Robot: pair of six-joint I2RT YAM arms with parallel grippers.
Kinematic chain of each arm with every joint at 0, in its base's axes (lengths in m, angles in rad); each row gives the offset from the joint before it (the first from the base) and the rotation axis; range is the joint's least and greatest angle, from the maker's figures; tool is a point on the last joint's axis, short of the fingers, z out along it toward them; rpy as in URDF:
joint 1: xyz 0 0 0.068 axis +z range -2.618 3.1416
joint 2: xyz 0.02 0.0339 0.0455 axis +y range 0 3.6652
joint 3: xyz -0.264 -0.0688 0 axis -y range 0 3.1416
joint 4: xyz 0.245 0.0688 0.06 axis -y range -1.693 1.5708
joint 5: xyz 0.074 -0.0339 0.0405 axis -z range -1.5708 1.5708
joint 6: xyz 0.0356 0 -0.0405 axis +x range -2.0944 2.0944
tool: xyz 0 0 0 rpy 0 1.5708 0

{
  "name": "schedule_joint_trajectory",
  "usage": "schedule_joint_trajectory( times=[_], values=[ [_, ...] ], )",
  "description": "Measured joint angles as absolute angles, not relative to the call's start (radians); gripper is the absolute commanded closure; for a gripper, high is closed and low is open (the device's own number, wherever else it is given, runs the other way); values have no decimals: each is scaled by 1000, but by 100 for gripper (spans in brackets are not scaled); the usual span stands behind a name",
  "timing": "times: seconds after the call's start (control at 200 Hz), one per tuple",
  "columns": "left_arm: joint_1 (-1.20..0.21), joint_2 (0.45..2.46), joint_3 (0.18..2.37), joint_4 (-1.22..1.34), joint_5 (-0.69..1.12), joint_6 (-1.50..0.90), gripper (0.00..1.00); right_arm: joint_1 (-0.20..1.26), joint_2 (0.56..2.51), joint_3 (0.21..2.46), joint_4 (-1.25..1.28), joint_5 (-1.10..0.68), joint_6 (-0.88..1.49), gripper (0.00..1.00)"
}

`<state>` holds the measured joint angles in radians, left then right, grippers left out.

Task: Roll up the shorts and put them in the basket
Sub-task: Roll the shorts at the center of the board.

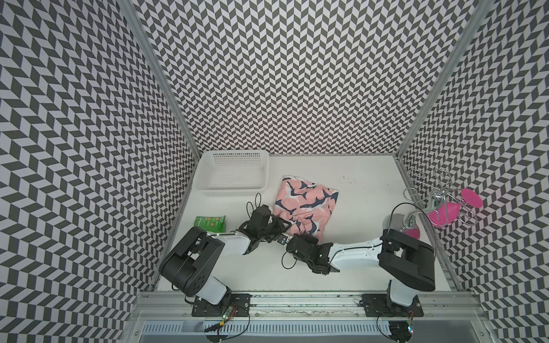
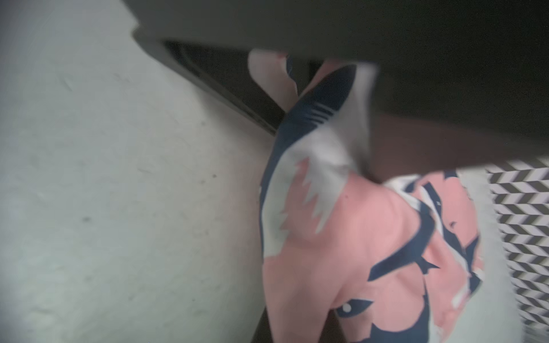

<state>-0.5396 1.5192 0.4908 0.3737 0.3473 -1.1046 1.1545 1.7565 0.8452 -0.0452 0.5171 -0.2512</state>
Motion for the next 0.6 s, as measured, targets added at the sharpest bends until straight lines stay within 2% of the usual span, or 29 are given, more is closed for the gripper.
schedule_joint_trajectory(
  times=[0.135, 0.255, 0.421, 0.601],
  values=[
    [-506, 1420, 478, 319, 289, -1066, 29, 1088, 1735, 908, -108, 257, -231, 90],
    [-465, 1254, 440, 258, 232, -1040, 25, 1034, 1727, 965, -139, -13, -218, 90],
    [-444, 1037, 398, 172, 215, -991, 24, 890, 1740, 981, -249, -237, -144, 89],
    [-444, 969, 348, 142, 196, -966, 23, 785, 1774, 982, -259, -456, -81, 88]
  ],
)
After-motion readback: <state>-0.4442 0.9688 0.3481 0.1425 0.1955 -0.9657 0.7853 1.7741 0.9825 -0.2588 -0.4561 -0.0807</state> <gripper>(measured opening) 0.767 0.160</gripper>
